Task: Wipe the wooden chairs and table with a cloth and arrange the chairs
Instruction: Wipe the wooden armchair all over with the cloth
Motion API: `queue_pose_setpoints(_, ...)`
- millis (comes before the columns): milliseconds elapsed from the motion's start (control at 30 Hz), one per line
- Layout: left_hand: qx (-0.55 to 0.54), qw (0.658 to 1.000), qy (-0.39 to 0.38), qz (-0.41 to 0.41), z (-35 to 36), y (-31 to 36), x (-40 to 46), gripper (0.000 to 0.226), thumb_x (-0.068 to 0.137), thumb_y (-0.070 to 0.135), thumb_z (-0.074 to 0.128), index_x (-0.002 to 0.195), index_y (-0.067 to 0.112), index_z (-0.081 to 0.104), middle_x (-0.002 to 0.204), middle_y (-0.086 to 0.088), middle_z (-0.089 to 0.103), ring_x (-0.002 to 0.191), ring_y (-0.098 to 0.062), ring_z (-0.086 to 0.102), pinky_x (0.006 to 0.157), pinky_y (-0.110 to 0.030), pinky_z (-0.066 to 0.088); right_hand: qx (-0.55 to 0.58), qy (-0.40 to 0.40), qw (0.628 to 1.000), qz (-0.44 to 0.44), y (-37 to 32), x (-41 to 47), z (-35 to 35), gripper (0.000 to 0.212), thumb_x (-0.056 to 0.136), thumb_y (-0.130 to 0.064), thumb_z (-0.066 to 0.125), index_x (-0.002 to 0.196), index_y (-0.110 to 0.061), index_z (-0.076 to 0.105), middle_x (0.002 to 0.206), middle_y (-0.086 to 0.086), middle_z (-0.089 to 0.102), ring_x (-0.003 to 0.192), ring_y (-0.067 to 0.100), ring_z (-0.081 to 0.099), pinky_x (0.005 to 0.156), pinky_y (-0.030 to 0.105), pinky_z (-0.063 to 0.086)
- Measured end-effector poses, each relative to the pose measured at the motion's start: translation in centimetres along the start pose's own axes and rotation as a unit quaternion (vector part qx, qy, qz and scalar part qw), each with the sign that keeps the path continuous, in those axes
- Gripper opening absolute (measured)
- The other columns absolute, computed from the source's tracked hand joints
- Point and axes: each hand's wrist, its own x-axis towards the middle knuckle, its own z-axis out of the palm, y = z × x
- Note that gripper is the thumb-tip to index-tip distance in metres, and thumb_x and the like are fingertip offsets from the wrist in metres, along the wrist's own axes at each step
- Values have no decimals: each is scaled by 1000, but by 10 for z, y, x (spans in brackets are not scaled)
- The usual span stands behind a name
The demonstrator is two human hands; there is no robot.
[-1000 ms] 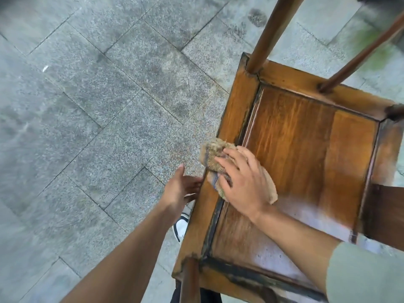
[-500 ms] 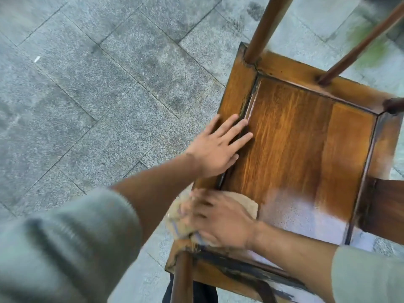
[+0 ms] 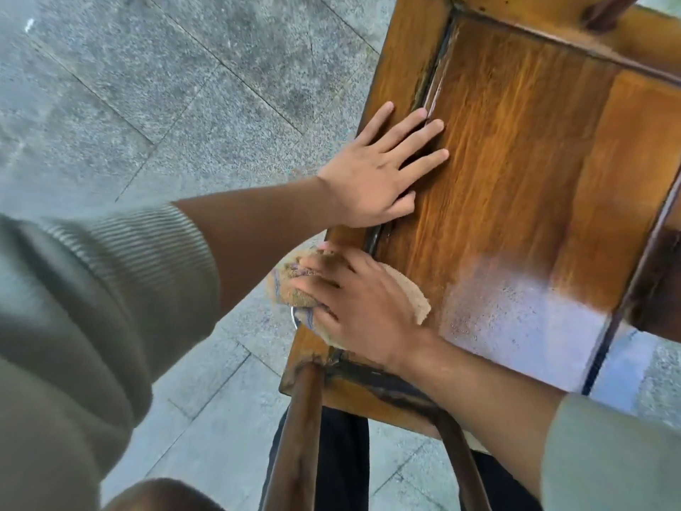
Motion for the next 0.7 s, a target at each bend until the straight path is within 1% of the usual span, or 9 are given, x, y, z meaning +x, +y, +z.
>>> queue_pose_setpoints(67, -12, 999, 6, -33, 3, 14, -6, 68, 96, 47, 31, 154, 14, 32, 164, -18, 19, 152, -35, 12, 118, -62, 9, 16, 3, 1000, 25, -25, -10, 9, 43, 89, -27, 66, 132, -22, 65, 140, 2, 59, 139, 35, 46, 119, 45, 31)
queue_pose_setpoints(167, -10, 999, 14, -28, 5, 31, -12, 70, 97, 50, 33, 154, 10, 33, 164, -18, 18, 153, -36, 10, 118, -62, 10, 9, -54, 995, -87, -12, -46, 7, 41, 93, -30, 62, 133, -23, 66, 144, 4, 59, 142, 37, 44, 123, 48, 26)
queue_pose_setpoints(267, 1, 999, 34, -25, 5, 35, -19, 68, 98, 49, 35, 155, 11, 32, 164, -18, 18, 153, -35, 11, 118, -62, 11, -4, -63, 988, -142, 30, -91, -10, 36, 96, -31, 61, 130, -23, 69, 144, 6, 60, 140, 38, 47, 121, 52, 32)
queue_pose_setpoints(333, 1, 998, 57, -33, 7, 30, -17, 68, 97, 48, 37, 154, 12, 33, 164, -17, 20, 153, -34, 12, 118, -62, 12, -29, -43, 993, -108, 71, -109, -32, 38, 94, -28, 63, 131, -19, 70, 144, 10, 60, 138, 41, 49, 115, 54, 39)
queue_pose_setpoints(433, 11, 997, 72, -38, 12, 28, -10, 69, 96, 51, 36, 154, 13, 31, 164, -16, 20, 153, -32, 10, 119, -62, 11, -37, 88, 992, 88, 132, -109, -66, 35, 93, -17, 66, 127, -10, 72, 137, 15, 63, 130, 46, 54, 108, 56, 46)
queue_pose_setpoints(500, 13, 997, 67, -41, 18, 34, -7, 69, 97, 52, 32, 155, 14, 29, 164, -15, 20, 153, -32, 9, 120, -61, 10, -35, 196, 943, 266, 146, -100, -74, 35, 96, -18, 64, 130, -13, 70, 139, 10, 62, 133, 40, 51, 111, 51, 43)
queue_pose_setpoints(567, 12, 998, 50, -38, 19, 43, -6, 68, 98, 51, 31, 155, 14, 29, 164, -15, 20, 153, -31, 9, 119, -61, 10, -46, 241, 890, 385, 133, -93, -63, 38, 96, -25, 62, 133, -17, 68, 143, 4, 59, 137, 36, 47, 112, 48, 43)
queue_pose_setpoints(633, 16, 999, 31, -40, 16, 47, -11, 67, 98, 50, 33, 155, 14, 30, 164, -15, 20, 153, -32, 10, 119, -62, 12, -31, 235, 900, 367, 102, -95, -43, 40, 94, -29, 62, 132, -18, 68, 143, 4, 59, 138, 36, 45, 112, 50, 42)
queue_pose_setpoints(700, 19, 998, 26, -49, 13, 43, -19, 66, 99, 49, 35, 155, 13, 31, 164, -15, 21, 153, -32, 11, 119, -61, 12, -3, 135, 969, 206, 70, -114, -22, 42, 93, -32, 63, 133, -20, 67, 145, 7, 58, 140, 38, 44, 113, 53, 40)
